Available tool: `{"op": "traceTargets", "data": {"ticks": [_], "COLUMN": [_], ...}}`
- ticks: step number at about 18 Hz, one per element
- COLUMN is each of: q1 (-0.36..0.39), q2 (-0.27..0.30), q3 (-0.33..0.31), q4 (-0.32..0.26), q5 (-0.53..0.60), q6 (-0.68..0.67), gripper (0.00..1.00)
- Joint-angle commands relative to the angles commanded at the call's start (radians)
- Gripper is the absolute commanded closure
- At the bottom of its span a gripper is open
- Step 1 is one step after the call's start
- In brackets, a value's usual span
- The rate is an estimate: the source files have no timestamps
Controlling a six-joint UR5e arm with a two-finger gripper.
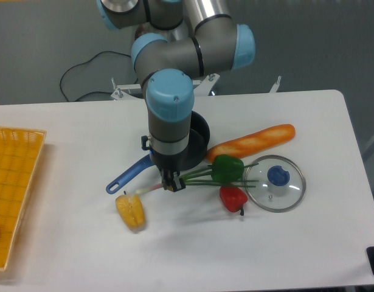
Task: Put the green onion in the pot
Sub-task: 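Carry the held green onion over the black pot, then lower the green onion across the pot opening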
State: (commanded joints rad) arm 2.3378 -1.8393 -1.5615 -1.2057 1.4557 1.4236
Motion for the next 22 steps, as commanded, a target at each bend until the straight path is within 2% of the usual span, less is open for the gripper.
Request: {"op": "traceTargets", "data": {"ticks": [3, 6, 12, 18, 22], "q1": [-0.011, -0.012, -0.022, -0.025, -0.037], "q2": [0.034, 0.054, 0.103, 0.124, 0.134], "q3": [-0.043, -0.069, -0.072, -0.071, -0.071], "q4": [0.000, -0.008, -0.132, -0.140, -0.166], "q5": [-0.012, -0.070, -0.103, -0.107, -0.109], "q6": [-0.012, -0.049, -0.077, -0.094, -0.109], "gripper": [0.87, 0.86, 0.86, 0.86, 0.86]}}
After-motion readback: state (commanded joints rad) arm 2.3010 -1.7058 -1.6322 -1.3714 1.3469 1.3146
